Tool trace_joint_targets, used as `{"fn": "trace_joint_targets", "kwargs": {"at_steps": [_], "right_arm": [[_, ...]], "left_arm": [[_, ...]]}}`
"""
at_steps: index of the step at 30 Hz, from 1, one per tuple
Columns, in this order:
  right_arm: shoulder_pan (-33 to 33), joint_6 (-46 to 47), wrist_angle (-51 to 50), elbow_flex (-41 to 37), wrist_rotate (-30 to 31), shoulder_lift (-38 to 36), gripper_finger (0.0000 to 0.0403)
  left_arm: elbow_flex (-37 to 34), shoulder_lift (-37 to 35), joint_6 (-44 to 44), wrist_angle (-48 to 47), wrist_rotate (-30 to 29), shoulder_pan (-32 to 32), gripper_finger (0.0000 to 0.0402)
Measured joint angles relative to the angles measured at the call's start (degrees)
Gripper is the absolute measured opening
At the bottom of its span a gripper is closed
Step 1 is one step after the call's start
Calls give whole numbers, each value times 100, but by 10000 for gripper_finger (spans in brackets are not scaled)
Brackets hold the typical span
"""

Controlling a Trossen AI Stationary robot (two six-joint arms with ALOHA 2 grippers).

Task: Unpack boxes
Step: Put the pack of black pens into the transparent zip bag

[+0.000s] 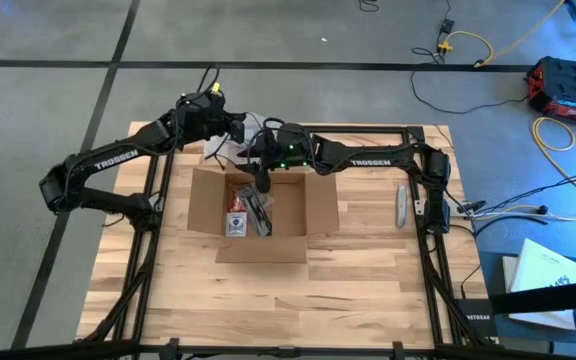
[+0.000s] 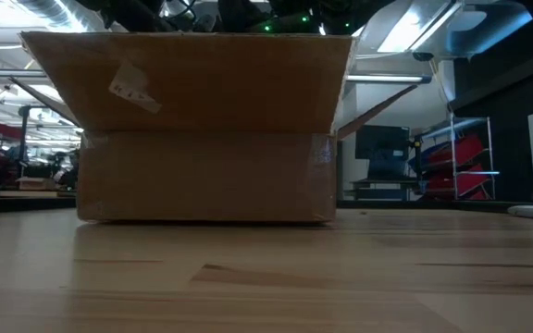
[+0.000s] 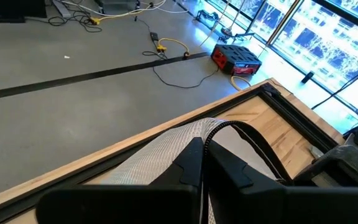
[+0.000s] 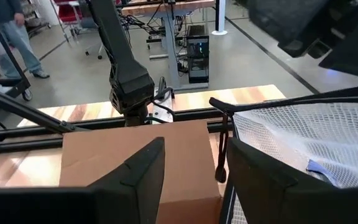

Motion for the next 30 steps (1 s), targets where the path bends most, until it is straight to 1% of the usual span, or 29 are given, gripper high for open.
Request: {"fn": "trace_joint_targets", "kwargs": {"at_steps": [5, 13, 22, 30], "right_arm": [[-4, 0, 172, 0, 0, -2, 159], [-2, -2, 172, 0, 0, 0, 159], [0, -4, 73, 0, -172, 0, 159], [0, 4, -279, 0, -240, -2, 159]], "left_arm": [[0, 0, -2, 2, 0, 0, 0], [0, 0, -2, 2, 0, 0, 0], [0, -1, 74, 4, -5, 0, 0], [0, 0, 82, 4, -32, 4, 0]]}}
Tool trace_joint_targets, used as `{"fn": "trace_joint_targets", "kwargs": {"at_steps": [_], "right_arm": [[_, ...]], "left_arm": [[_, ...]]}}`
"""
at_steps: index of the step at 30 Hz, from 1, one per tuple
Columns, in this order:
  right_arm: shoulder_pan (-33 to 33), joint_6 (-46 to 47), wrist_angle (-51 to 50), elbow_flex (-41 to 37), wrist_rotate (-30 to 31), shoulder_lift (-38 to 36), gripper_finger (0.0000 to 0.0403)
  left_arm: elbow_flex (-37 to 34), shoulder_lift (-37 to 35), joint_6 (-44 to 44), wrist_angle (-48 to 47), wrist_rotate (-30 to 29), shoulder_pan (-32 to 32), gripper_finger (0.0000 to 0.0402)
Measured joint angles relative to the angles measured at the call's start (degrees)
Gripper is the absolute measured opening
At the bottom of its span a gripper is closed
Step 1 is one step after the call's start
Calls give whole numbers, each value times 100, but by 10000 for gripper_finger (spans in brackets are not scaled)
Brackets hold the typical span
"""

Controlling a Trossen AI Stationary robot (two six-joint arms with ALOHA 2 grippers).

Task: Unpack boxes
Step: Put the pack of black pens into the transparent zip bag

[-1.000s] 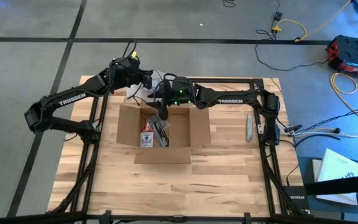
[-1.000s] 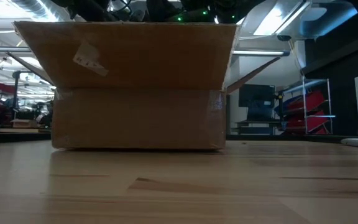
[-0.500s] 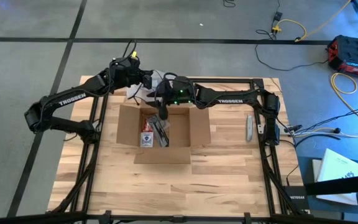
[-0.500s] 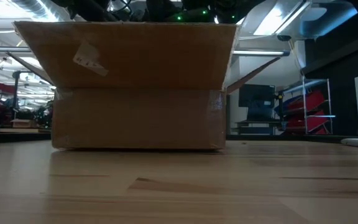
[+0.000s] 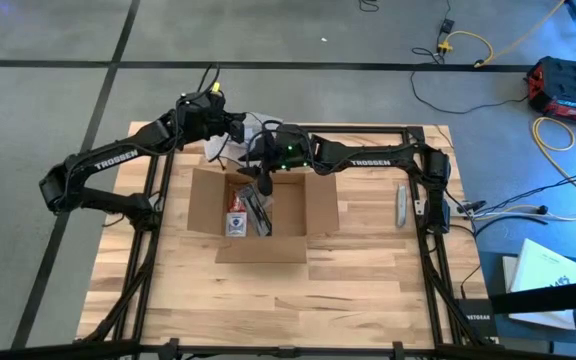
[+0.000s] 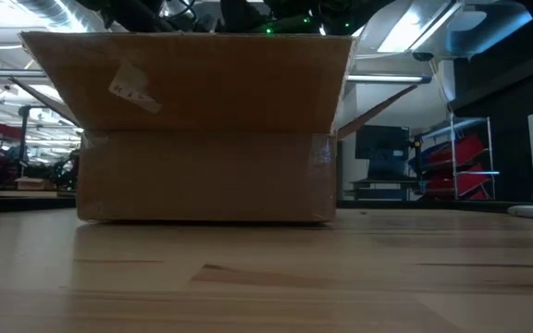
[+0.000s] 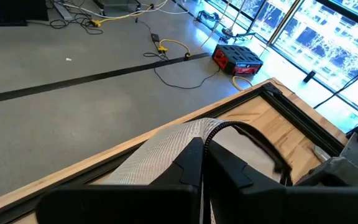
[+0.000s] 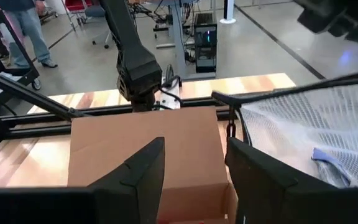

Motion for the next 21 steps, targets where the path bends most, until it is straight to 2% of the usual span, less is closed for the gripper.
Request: {"fn": "trace_joint_targets", "kwargs": {"at_steps": [4, 10, 16, 18, 21], "right_arm": [[104, -202, -64, -7, -157, -233, 159], [297, -881, -680, 2, 72, -625, 159], [383, -925, -1132, 2, 138, -855, 159], [391, -867, -1309, 2, 122, -864, 159], [394, -41, -1513, -4, 53, -884, 159]], "left_arm": [[0, -2, -32, 27, -2, 0, 0], [0, 0, -38, 92, -2, 0, 0], [0, 0, -40, 91, -4, 0, 0], [0, 0, -40, 90, -4, 0, 0], [0, 0, -40, 87, -4, 0, 0]]}}
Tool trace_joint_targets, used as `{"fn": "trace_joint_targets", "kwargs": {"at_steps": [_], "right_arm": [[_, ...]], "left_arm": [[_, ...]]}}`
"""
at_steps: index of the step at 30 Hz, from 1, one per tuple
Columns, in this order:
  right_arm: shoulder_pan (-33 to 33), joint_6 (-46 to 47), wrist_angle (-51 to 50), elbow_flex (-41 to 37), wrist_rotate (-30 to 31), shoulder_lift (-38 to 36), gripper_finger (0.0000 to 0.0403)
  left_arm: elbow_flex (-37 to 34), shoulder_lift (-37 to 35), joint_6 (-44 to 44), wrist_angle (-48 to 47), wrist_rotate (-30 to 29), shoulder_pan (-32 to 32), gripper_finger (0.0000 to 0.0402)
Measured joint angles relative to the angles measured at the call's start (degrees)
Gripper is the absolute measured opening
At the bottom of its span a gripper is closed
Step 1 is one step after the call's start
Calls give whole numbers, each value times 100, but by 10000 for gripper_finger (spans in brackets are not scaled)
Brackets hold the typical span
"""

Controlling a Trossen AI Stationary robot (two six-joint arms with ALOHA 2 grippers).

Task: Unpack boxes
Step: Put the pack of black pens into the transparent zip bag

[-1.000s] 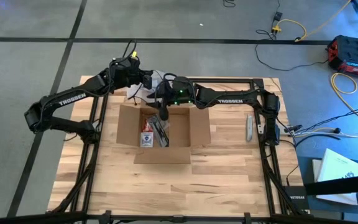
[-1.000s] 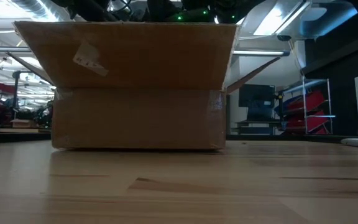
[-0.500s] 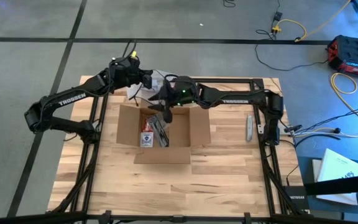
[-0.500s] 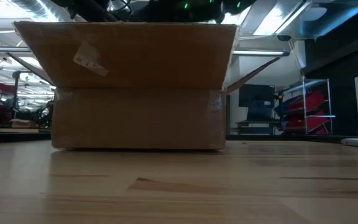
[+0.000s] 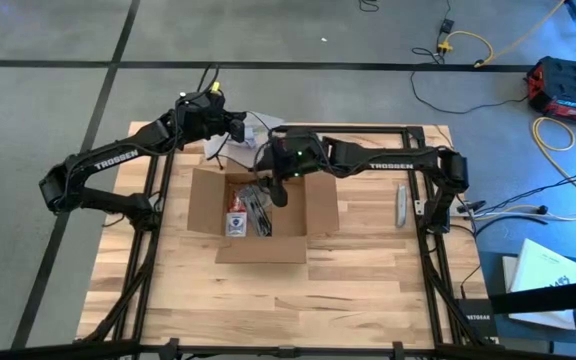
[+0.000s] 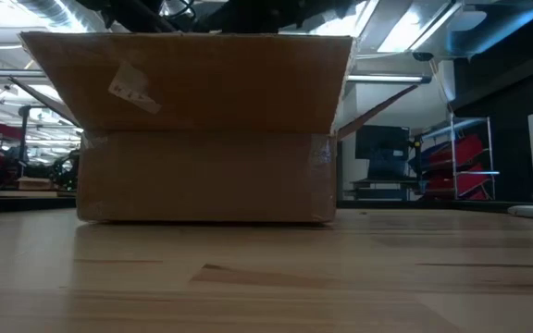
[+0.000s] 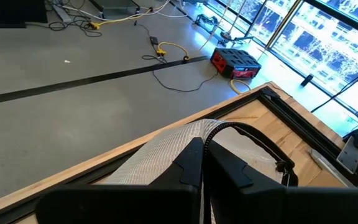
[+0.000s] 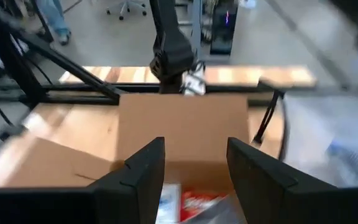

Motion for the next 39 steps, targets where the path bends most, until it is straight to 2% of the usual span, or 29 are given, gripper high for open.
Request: {"fn": "trace_joint_targets", "kwargs": {"at_steps": [3, 8, 14, 19, 22, 25, 29, 32, 35, 39], "right_arm": [[15, 578, -114, 0, -136, -104, 159], [153, 647, -279, 3, -161, -181, 159], [253, 842, -1307, 4, -148, -181, 159], [560, 887, -1976, 4, 129, -169, 159], [719, 1121, -2273, 4, 518, -117, 159], [826, 1061, -2290, 4, 652, -21, 159], [887, 963, -1666, 3, 697, 153, 160], [875, 1177, -1333, 4, 700, 278, 181], [790, 1636, -1336, 4, 728, 422, 223], [799, 1676, -1483, 2, 1198, 535, 285]], "left_arm": [[0, 0, 5, -2, 0, 0, 0], [0, 0, 11, -11, 0, -2, 0], [0, 0, 19, -10, 0, -2, 0], [0, 0, 13, -4, 0, -2, 0], [0, 0, 1, -4, 2, -2, 0], [0, 0, -33, -2, 2, -2, 0], [0, 0, -100, -8, 4, -17, 0], [0, 0, -128, -8, 4, -17, 0], [0, 0, -239, -9, 4, -13, 0], [0, 0, -264, -4, 4, -11, 0]]}}
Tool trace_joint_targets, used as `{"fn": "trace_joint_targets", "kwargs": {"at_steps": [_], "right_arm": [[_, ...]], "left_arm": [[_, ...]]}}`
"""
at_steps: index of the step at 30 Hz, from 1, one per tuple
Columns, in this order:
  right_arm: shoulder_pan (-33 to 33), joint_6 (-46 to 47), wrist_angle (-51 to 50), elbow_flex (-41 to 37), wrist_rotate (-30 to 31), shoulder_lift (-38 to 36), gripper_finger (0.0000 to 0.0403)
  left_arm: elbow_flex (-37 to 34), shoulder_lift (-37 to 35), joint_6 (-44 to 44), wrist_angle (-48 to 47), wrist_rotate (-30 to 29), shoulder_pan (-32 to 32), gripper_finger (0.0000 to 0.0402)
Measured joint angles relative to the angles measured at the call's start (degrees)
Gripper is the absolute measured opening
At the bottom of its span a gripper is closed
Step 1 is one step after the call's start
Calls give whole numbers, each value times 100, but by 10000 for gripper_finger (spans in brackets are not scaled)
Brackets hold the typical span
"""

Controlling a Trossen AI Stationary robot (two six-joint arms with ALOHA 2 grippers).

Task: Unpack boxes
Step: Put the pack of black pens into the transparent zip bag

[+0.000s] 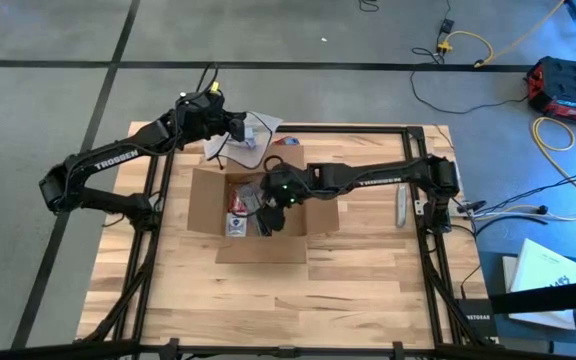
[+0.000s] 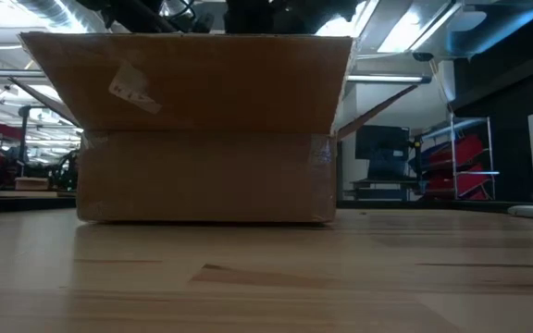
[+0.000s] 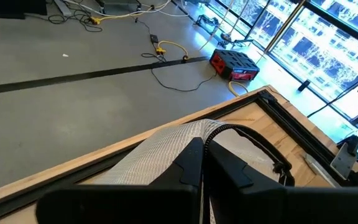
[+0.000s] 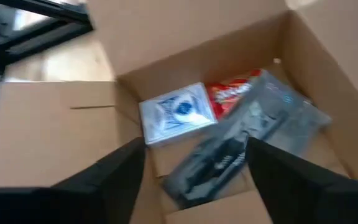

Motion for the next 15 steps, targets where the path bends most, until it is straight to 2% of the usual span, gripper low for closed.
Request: {"fn": "trace_joint_targets", "kwargs": {"at_steps": [5, 10, 15], "right_arm": [[6, 78, 78, 4, 462, 156, 338], [-38, 208, 126, 4, 679, 456, 358], [-16, 629, 206, 2, 666, 774, 360]], "left_arm": [[0, 0, 60, -6, 0, 0, 0], [0, 0, 74, -4, 0, 0, 0], [0, 0, 118, 0, 0, 0, 0]]}}
